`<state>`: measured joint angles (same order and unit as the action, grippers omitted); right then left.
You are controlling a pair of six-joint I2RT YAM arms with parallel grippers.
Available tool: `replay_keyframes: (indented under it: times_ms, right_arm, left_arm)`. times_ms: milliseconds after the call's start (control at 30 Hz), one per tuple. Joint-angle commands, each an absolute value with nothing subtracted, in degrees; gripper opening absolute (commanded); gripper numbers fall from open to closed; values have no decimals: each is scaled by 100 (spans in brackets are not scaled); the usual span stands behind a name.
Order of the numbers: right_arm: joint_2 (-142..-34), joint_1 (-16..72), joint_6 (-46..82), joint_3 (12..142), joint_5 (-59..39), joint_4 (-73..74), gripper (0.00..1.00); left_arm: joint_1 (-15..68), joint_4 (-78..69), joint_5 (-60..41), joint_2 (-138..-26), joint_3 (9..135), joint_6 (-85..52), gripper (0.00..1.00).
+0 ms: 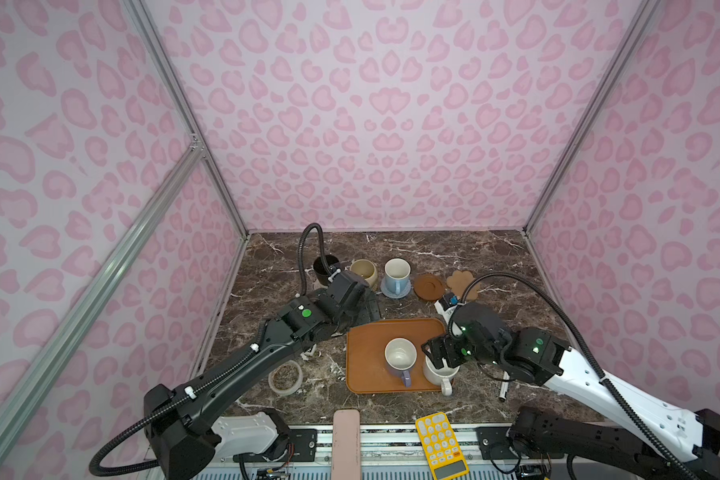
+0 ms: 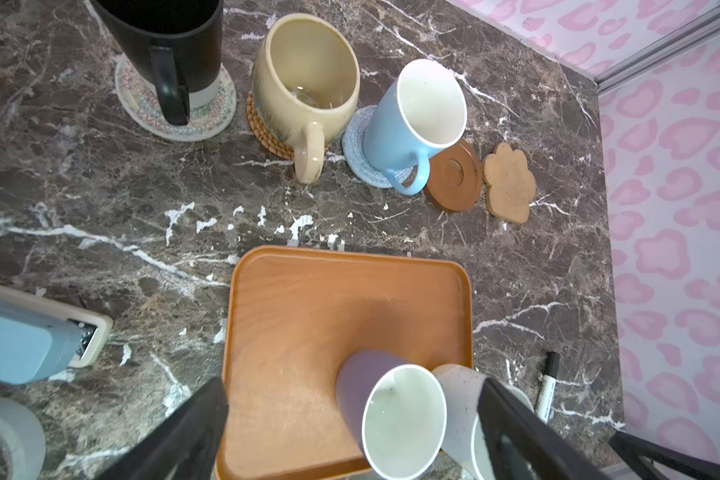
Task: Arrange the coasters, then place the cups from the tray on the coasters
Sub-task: 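Lower the right gripper onto the lavender mug on the tray while the left gripper withdraws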
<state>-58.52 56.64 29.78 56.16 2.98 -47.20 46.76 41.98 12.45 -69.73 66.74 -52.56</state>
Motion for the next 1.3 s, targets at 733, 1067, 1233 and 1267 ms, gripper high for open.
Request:
replay_keyframes:
  times_ms: [733,1067,1233,1267]
  right_arm:
    - [-7810,6932,4201,5485,-42,-4113,58]
    - [-8499,6895,4412,5581,324,-4024,47]
    - [-8608,6899,4393,5601,607,-3929,41]
    - [-8630,6900,4371,5618,621,-3927,41]
  left_arm:
    - [5362,3514,1533,-5948,5368,-6238,98]
    - [5370,3562,1565,-6038,5322,-6364,99]
    - [5370,3577,1563,-6051,5316,-6380,99]
    - [5374,3585,1573,-6048,5317,-6387,99]
